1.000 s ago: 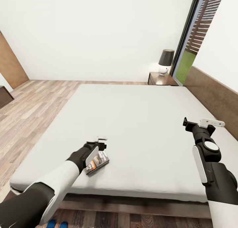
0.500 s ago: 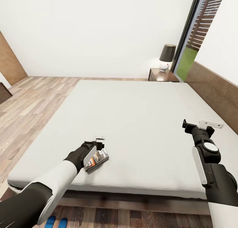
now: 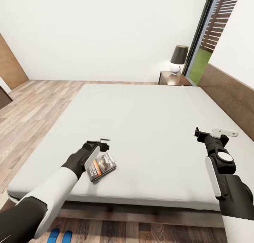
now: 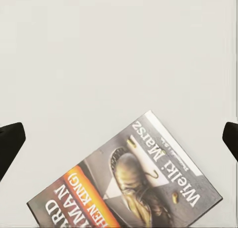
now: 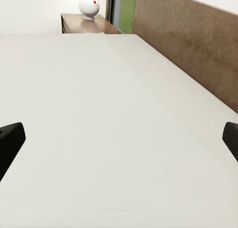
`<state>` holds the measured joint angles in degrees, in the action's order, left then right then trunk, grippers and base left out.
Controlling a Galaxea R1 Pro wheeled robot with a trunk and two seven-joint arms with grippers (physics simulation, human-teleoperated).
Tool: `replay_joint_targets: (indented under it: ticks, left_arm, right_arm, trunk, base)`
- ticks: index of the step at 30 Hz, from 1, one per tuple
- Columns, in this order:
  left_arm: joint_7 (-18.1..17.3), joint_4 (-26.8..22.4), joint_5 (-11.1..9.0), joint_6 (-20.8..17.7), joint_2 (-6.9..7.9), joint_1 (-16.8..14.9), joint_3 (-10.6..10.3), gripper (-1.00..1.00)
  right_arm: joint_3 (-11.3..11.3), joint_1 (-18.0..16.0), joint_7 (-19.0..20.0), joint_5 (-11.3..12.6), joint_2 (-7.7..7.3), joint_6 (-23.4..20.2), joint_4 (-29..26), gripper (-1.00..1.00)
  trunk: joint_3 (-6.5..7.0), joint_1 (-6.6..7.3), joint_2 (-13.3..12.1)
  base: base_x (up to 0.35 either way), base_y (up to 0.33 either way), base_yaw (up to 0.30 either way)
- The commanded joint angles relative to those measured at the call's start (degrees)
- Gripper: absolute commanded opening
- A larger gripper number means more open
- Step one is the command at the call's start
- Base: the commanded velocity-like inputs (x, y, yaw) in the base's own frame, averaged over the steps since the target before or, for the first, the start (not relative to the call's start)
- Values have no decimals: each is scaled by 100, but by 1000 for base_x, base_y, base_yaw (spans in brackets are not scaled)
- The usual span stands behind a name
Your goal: In the bedroom, move the book from the bed onto either nightstand, and place the two sandals side by side next to the bed.
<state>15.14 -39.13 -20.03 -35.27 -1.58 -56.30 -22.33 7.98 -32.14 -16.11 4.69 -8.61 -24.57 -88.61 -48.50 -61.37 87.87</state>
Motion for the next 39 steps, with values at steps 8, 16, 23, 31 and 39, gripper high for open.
replay_joint_targets:
  ticks: [8, 16, 23, 31, 39]
  left_arm:
    - [71, -180, -95, -521, 23, -61, 48, 100]
    - [75, -239, -54, -770, 20, -91, 193, 100]
    - [78, -244, -54, -751, 12, -92, 199, 100]
    - [37, -274, -54, -719, 14, -92, 158, 100]
    - [33, -279, -54, -680, -7, -92, 143, 100]
  right_arm:
    - [-7, -3, -37, 50, -5, -22, -7, 100]
    - [-5, -3, -34, 50, -4, -22, -7, 100]
    - [-3, -3, -37, 50, -8, -22, -7, 100]
    - [-5, -3, -38, 50, -8, -22, -7, 100]
    - [1, -3, -39, 50, -9, -22, -7, 100]
  trunk:
    - [-5, 0, 2]
    - [-53, 0, 2]
    - [-168, -66, 123]
    - [-383, -241, 444]
    - [-598, -417, 764]
  base:
    - [0, 0, 0]
    - [0, 0, 0]
    - [0, 0, 0]
    - [0, 0, 0]
    - [0, 0, 0]
